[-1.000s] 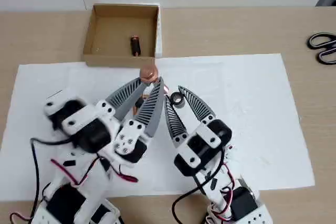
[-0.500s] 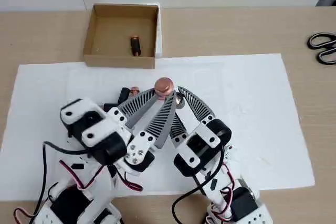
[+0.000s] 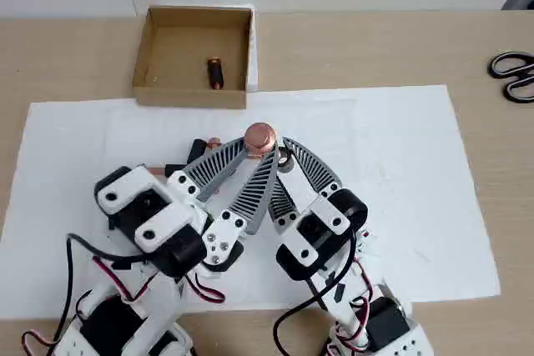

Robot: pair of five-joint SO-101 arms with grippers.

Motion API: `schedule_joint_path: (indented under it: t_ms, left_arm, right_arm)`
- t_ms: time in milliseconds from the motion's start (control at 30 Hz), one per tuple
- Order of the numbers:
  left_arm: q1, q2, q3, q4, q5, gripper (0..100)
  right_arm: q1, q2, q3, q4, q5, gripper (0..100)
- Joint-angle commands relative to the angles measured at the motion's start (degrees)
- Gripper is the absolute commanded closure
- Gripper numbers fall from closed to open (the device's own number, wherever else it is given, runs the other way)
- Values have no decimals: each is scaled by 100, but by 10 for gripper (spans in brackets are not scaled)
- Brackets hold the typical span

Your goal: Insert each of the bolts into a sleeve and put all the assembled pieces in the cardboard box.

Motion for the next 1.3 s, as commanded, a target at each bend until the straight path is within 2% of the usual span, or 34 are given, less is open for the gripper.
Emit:
schedule_joint_path:
  t_ms: [0,267,433,700,1033,1267]
  left_arm:
    - [18,-44,40,-202,-70,994]
    - [44,26,347,-264,-79,994]
    - [18,712,119,-809,-79,994]
    - [9,1011,-119,-695,-79,994]
    - [0,967,-154,229,-62,994]
    - [0,475,-119,791,-62,994]
  right_arm:
    - [-22,-22,-325,-13,44,995]
    - [-22,-31,-343,-13,35,995]
    - [-22,-31,-352,-13,35,995]
    - [-22,-40,-352,-13,35,995]
    - [-22,-40,-352,-13,35,995]
    - [4,-40,-352,-13,44,995]
